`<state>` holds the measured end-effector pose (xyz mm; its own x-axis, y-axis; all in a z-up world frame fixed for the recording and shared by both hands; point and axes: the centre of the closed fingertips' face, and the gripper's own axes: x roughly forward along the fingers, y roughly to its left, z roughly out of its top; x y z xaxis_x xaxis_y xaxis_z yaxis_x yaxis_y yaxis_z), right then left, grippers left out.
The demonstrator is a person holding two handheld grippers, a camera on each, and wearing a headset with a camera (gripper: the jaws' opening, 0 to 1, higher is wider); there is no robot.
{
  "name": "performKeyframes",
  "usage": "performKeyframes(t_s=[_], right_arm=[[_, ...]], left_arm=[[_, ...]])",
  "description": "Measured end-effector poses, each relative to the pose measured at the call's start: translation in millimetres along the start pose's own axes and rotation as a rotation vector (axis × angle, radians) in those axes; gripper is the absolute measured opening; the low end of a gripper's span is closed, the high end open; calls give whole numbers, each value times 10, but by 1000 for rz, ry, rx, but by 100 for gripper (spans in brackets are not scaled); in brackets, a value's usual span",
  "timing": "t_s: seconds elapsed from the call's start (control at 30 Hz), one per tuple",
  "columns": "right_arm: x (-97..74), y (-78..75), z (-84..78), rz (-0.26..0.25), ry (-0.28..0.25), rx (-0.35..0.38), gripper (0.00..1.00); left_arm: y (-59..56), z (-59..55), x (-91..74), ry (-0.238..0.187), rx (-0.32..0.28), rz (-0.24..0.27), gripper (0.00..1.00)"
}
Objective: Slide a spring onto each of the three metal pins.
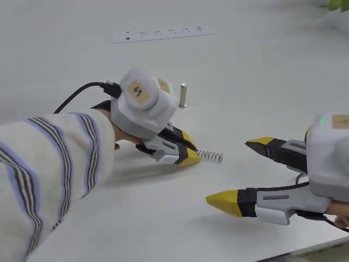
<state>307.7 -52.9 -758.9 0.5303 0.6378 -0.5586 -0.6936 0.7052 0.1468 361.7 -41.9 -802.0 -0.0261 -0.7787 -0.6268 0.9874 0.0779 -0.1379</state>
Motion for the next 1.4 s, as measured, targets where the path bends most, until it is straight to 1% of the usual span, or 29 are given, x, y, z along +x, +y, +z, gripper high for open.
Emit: performKeyframes(t_s=[0.13,0.23,0.3,0.33,0.37,0.47,0.53,0.6,0.63,0.67,0.83,0.93,1.07,1.1,1.2,1.27,1.33,1.37,1.4], right_arm=[[-5,-8,0,1,-2,2,78],[-9,-19,2,-1,0,1,77],[-11,-23,10,-2,-3,0,77],[-11,-22,15,-2,-4,0,77],[-11,-22,20,0,-5,-2,76],[-10,-20,27,5,0,-11,76],[-9,-20,27,8,5,-17,75],[-6,-25,31,11,9,-24,74],[-4,-25,34,13,10,-27,74],[-1,-23,34,15,12,-28,74],[9,-11,61,23,9,-37,73],[11,-13,74,26,7,-42,73],[8,-34,86,32,8,-52,73],[5,-42,90,34,10,-57,72],[-2,-66,103,38,13,-69,72],[-6,-75,121,46,12,-80,72],[-15,-62,134,67,18,-100,72],[-21,-61,142,77,22,-113,72],[-25,-60,149,83,24,-122,71]], left_arm=[[13,-18,-25,-2,-12,19,3],[1,-30,-56,-6,-21,24,3],[-3,-25,-86,-17,-25,32,3],[-1,-20,-96,-23,-34,35,3],[-13,-18,-113,-31,-57,33,3],[-18,-9,-155,-50,-63,38,3],[-30,20,-179,-76,-83,35,1],[-20,5,-218,-76,-93,45,1],[-22,-27,-225,-65,-80,49,1],[-25,-42,-234,-63,-80,48,1],[-16,-72,-295,-72,-94,57,1],[-25,-88,-363,-70,-96,65,1],[-30,-76,-465,-84,-96,79,1],[-20,-82,-492,-82,-93,90,1],[-16,-109,-556,-81,-100,104,1],[-20,-122,-606,-89,-111,111,1],[-24,-137,-659,-97,-124,123,1],[-57,-120,-681,-117,-141,115,1],[-81,-116,-699,-125,-145,108,1]])
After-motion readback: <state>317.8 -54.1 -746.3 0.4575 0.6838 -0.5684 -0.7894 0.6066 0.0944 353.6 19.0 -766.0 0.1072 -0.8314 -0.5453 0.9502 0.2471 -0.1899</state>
